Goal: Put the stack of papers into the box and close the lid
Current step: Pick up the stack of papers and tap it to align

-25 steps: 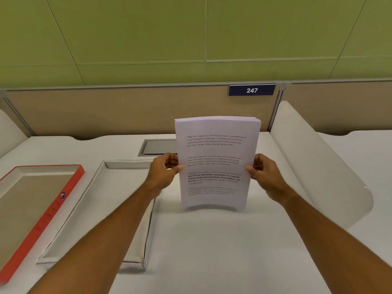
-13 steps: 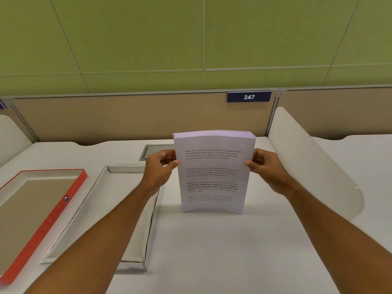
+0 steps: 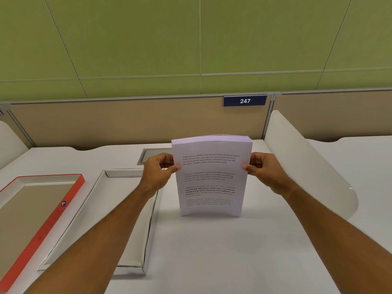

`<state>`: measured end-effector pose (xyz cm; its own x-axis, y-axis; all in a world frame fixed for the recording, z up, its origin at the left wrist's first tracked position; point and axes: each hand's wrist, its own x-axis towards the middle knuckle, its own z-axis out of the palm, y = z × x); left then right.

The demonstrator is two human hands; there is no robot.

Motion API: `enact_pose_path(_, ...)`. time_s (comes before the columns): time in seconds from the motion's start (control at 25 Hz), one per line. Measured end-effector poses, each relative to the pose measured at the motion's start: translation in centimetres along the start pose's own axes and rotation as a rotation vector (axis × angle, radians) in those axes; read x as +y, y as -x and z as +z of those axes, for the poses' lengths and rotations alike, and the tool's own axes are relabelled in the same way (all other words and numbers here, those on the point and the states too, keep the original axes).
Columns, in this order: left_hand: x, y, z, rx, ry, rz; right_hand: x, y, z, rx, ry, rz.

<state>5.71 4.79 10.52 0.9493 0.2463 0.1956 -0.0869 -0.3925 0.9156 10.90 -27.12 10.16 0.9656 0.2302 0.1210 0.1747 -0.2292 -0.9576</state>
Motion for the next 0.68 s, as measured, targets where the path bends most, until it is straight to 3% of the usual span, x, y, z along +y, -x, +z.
enact_pose_path(0.68, -1.1, 0.7, -0.7, -0.040, -0.008, -0.035, 0.1, 0.9, 1.0, -0.043, 0.044, 0.015)
